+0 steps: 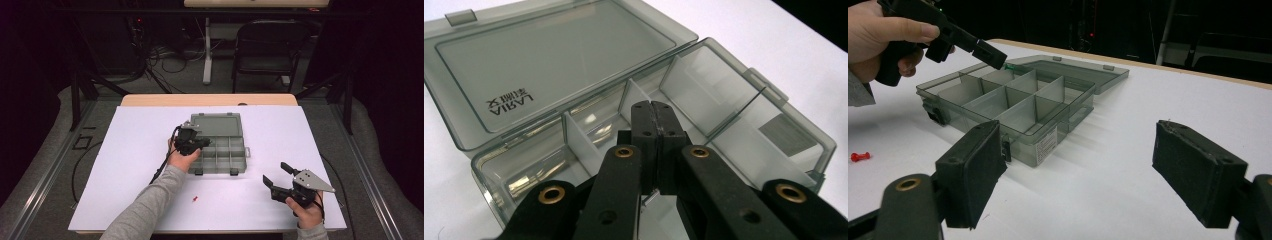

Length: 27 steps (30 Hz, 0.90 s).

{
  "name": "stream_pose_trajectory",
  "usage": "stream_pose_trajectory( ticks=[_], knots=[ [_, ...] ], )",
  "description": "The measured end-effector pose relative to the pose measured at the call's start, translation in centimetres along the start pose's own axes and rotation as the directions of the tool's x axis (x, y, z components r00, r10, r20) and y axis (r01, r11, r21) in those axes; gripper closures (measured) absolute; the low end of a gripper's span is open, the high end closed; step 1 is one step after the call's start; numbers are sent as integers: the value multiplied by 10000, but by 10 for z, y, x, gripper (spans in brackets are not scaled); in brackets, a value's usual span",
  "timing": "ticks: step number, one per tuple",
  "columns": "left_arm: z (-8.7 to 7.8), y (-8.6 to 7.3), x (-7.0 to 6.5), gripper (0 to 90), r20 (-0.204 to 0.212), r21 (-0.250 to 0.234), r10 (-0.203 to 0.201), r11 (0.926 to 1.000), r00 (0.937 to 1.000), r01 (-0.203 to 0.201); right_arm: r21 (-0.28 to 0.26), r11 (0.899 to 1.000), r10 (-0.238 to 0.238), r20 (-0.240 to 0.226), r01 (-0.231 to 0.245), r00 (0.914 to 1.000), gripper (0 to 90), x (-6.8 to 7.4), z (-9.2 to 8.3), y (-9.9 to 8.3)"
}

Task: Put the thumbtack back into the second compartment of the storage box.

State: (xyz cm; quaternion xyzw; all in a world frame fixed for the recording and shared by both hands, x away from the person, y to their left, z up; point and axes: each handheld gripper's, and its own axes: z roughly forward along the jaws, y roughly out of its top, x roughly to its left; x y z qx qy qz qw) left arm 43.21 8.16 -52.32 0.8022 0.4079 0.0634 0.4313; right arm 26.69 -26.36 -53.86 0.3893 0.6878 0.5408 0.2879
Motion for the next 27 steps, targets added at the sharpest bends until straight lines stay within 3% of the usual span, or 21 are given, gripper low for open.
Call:
stream_pose_trajectory(
  ticks=[12, 16, 22, 27],
  knots=[
    [4, -2, 1, 889, -60, -7, -34, 10000, 10000, 34, 17, 10000, -28, -11, 28, 10000, 195, 0, 0, 0],
    [1, -1, 0, 750, -134, -52, -38, 10000, 9999, 38, 21, 10000, -31, -10, 31, 10000, 195, 0, 0, 0],
    [-7, 2, -6, 517, -377, -419, 274, 9987, 9989, -290, 37, 10000, -33, -7, 33, 10000, 195, 0, 0, 0],
    [-17, 5, -10, 404, -663, -679, 596, 9956, 9960, -641, 14, 10000, -2, 5, 2, 10000, 195, 0, 0, 0]
  ],
)
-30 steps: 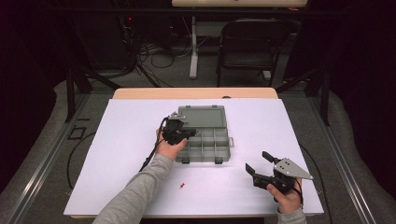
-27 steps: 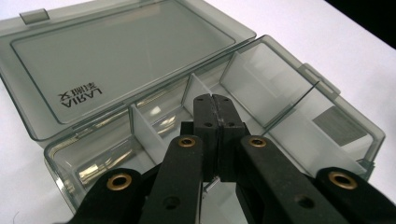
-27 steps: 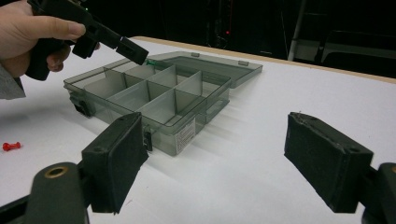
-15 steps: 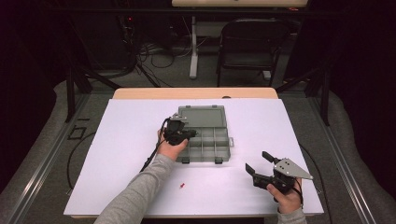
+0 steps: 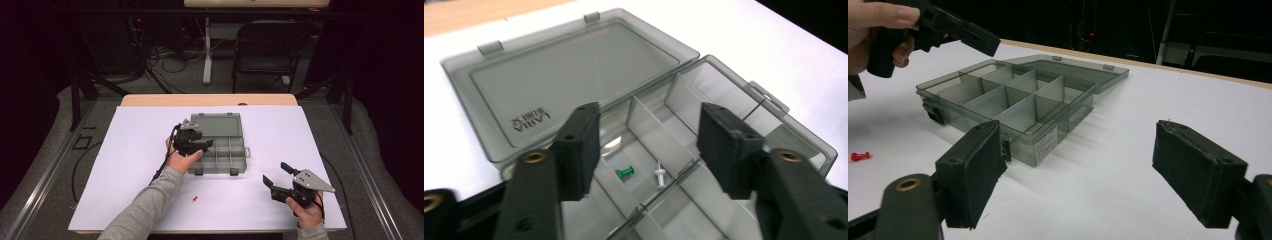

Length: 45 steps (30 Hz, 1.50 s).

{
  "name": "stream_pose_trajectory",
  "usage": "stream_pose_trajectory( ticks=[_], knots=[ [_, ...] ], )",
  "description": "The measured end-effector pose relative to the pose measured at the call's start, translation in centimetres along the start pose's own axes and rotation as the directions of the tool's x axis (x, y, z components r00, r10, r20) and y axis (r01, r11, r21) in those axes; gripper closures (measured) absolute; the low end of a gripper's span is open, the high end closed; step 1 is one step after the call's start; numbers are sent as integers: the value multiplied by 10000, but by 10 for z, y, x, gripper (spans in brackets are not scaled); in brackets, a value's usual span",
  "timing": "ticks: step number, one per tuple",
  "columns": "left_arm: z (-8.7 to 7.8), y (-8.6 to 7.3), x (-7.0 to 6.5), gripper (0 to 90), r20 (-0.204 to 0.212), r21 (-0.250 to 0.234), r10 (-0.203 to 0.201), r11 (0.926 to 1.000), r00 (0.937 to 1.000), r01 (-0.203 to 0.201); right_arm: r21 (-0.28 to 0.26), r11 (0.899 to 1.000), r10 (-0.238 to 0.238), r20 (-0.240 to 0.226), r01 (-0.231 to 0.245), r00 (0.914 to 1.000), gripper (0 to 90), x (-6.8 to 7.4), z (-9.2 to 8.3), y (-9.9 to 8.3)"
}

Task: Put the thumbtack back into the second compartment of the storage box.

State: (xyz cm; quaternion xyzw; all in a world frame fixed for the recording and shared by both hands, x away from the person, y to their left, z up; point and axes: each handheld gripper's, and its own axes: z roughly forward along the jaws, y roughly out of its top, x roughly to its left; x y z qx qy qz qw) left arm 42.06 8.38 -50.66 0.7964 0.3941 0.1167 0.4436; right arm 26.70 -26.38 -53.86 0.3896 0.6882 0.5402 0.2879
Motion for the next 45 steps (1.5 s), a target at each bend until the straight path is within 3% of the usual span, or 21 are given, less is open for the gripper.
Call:
stream_pose_trajectory(
  ticks=[6, 18, 23, 31, 36, 45],
  knots=[
    [-12, 4, -1, 361, -145, -181, 159, 9997, 9998, -161, 12, 10000, 20, 0, -20, 10000, 195, 0, 0, 0],
    [-39, 3, -8, 356, 151, -443, 440, 9981, 9989, -433, 5, 10000, 21, -2, -21, 10000, 195, 0, 0, 0],
    [-53, -5, -11, 341, 319, -522, 581, 9970, 9978, -564, 13, 10000, 22, 13, -22, 10000, 195, 0, 0, 0],
    [-77, -21, -17, 315, 623, -892, 505, 9950, 9968, -448, 14, 10000, 31, 49, -31, 10000, 195, 0, 0, 0],
    [-91, -34, -18, 313, 939, -967, 254, 9952, 9953, -163, 24, 10000, 20, 54, -21, 10000, 195, 0, 0, 0],
    [-104, -60, -20, 371, 851, -930, 222, 9956, 9961, -142, 74, 10000, -19, 43, 19, 10000, 195, 0, 0, 0]
  ],
)
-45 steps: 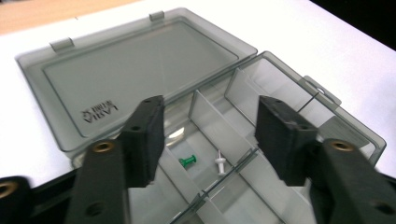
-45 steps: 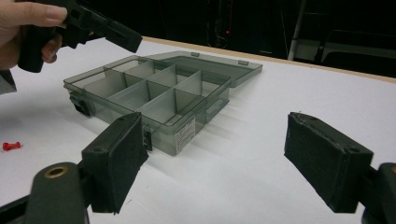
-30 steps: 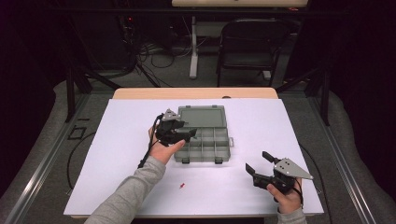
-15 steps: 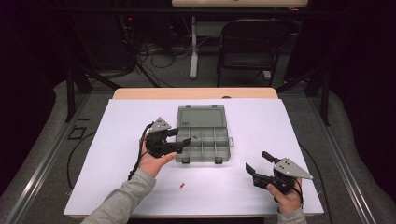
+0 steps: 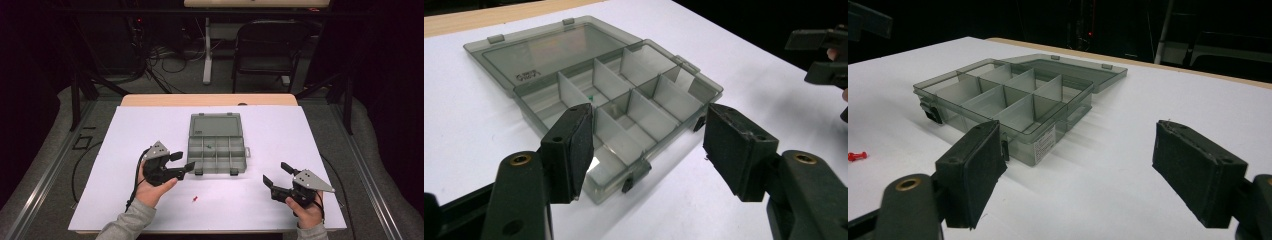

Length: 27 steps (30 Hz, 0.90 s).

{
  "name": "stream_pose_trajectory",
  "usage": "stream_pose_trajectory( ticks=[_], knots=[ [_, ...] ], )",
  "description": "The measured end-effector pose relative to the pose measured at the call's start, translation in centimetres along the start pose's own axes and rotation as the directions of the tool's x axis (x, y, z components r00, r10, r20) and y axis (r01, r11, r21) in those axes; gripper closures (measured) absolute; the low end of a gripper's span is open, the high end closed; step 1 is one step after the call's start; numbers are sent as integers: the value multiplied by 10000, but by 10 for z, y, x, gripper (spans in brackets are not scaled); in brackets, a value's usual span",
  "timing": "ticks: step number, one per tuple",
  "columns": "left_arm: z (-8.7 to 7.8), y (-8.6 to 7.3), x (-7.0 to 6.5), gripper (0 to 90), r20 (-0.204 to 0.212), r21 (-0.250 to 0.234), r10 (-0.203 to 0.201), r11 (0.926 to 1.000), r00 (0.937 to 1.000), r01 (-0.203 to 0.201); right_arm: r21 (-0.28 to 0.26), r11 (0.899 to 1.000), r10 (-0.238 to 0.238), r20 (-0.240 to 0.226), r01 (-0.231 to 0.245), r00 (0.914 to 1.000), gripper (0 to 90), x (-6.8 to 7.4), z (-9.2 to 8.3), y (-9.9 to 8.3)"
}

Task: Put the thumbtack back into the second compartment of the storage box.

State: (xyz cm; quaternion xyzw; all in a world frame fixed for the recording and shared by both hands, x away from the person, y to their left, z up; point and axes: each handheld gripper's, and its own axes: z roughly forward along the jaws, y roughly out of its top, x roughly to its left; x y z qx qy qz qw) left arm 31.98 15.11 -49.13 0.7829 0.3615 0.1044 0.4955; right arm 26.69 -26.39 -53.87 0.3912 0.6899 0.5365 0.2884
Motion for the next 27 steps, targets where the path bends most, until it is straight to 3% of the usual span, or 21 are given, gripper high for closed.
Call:
stream_pose_trajectory(
  ticks=[12, 14, 20, 24, 27],
  knots=[
    [-18, -37, -8, 389, -81, 31, -271, 9996, 9996, 271, -37, 10000, -14, 10, 14, 10000, 195, 0, 0, 0],
    [-18, -44, -10, 425, -4, 137, -287, 9995, 9996, 287, -46, 10000, -14, 10, 14, 10000, 195, 0, 0, 0],
    [-13, -59, -18, 513, 291, 488, -305, 9984, 9991, 291, -59, 10000, 10, 50, -10, 10000, 195, 0, 0, 0],
    [-5, -65, -22, 518, 439, 711, 105, 9974, 9990, -136, -56, 10000, 17, 45, -17, 10000, 195, 0, 0, 0],
    [1, -69, -25, 517, 505, 970, 149, 9951, 9986, -198, -60, 10000, 15, 42, -15, 10000, 195, 0, 0, 0]
  ],
)
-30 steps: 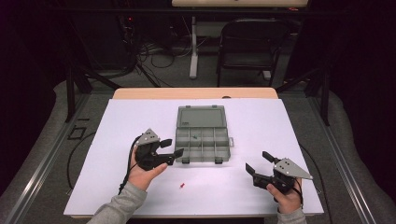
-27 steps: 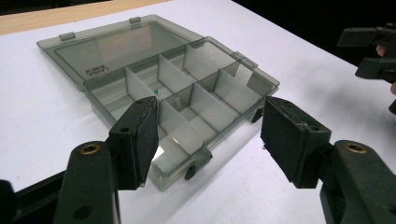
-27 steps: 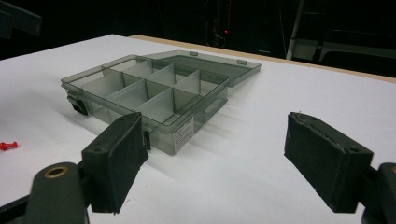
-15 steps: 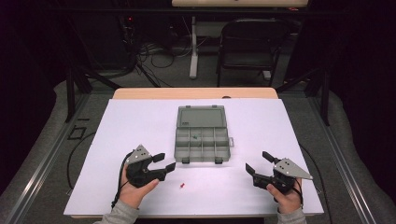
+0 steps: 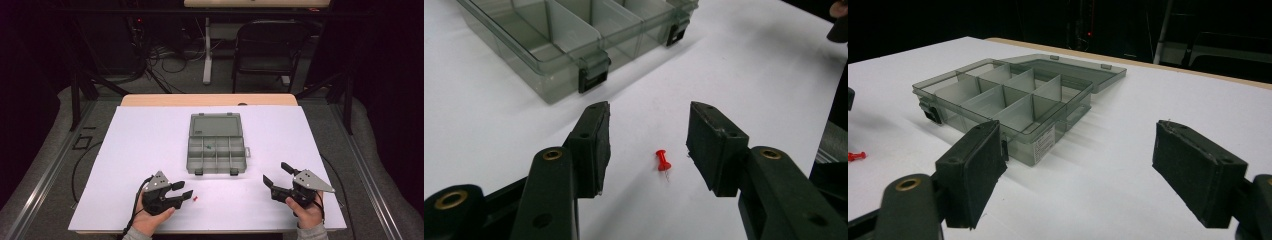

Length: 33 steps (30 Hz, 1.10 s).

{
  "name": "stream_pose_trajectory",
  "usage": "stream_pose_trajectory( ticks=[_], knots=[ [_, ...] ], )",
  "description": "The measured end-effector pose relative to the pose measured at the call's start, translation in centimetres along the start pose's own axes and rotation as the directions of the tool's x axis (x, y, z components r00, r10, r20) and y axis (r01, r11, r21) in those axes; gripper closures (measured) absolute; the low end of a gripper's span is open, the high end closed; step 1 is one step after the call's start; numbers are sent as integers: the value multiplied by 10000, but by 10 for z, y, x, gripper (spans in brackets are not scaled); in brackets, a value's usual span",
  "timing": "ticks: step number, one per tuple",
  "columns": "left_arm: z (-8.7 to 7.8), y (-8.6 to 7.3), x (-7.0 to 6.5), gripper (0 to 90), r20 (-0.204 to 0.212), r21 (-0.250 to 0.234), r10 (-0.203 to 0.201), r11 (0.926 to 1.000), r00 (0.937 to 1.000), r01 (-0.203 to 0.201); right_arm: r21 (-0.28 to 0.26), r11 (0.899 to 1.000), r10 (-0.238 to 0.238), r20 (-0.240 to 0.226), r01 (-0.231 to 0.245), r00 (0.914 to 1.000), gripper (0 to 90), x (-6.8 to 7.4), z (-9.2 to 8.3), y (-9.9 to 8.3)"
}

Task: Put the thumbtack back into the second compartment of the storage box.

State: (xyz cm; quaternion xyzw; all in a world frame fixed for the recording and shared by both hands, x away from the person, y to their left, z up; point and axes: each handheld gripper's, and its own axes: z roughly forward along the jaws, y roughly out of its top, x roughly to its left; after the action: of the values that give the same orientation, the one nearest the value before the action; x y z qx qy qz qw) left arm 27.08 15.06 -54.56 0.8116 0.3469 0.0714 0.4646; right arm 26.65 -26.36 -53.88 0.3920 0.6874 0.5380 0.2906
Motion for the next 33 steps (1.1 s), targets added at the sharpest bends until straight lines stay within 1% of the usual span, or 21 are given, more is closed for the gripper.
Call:
stream_pose_trajectory(
  ticks=[1, 3, 4, 6, 8, 11, 12, 14, 18, 21, 23, 24, 26, 30, 33],
  knots=[
    [2, -1, 0, 510, 20, 94, 15, 10000, 10000, -15, 0, 10000, 8, -8, -8, 10000, 195, 0, 0, 0],
    [6, -3, -1, 505, -91, 377, 154, 9992, 9998, -150, 21, 10000, -14, -23, 14, 10000, 195, 0, 0, 0],
    [7, -4, -2, 504, -119, 441, 158, 9989, 9998, -153, 28, 10000, -26, -20, 26, 10000, 195, 0, 0, 0],
    [10, -5, -2, 509, -37, 559, 159, 9983, 9999, -157, 31, 10000, -24, -10, 24, 10000, 195, 0, 0, 0],
    [13, -6, -2, 509, 18, 647, 77, 9979, 10000, -78, 25, 10000, -13, -12, 13, 10000, 195, 0, 0, 0],
    [18, -8, -4, 516, -96, 906, -108, 9958, 9999, 116, 17, 10000, -42, -32, 42, 10000, 195, 0, 0, 0],
    [19, -9, -5, 526, -136, 939, -36, 9956, 9999, 48, 24, 10000, -30, -45, 30, 10000, 195, 0, 0, 0],
    [21, -9, -6, 575, -45, 980, -76, 9952, 10000, 80, 18, 10000, -40, -48, 40, 10000, 195, 0, 0, 0],
    [22, -10, -8, 641, 94, 1046, -146, 9944, 9998, 135, 29, 10000, -25, -53, 25, 10000, 195, 0, 0, 0],
    [23, -11, -8, 680, 62, 1055, -205, 9942, 9998, 197, 33, 10000, -51, -50, 51, 10000, 195, 0, 0, 0],
    [23, -10, -7, 691, 80, 1094, -270, 9937, 9996, 260, 32, 10000, -53, -65, 53, 10000, 195, 0, 0, 0],
    [24, -10, -8, 697, 105, 1091, -438, 9931, 9990, 424, 35, 10000, -36, -73, 36, 10000, 195, 0, 0, 0],
    [25, -10, -7, 711, 134, 1101, -382, 9933, 9992, 365, 40, 10000, -37, -72, 37, 10000, 195, 0, 0, 0],
    [26, -9, -8, 737, 121, 1081, -442, 9932, 9990, 426, 44, 10000, -46, -78, 47, 10000, 195, 0, 1, 0],
    [28, -10, -8, 765, 141, 1195, -345, 9923, 9993, 326, 31, 10000, -39, -77, 39, 10000, 195, 0, 1, 0]
  ],
)
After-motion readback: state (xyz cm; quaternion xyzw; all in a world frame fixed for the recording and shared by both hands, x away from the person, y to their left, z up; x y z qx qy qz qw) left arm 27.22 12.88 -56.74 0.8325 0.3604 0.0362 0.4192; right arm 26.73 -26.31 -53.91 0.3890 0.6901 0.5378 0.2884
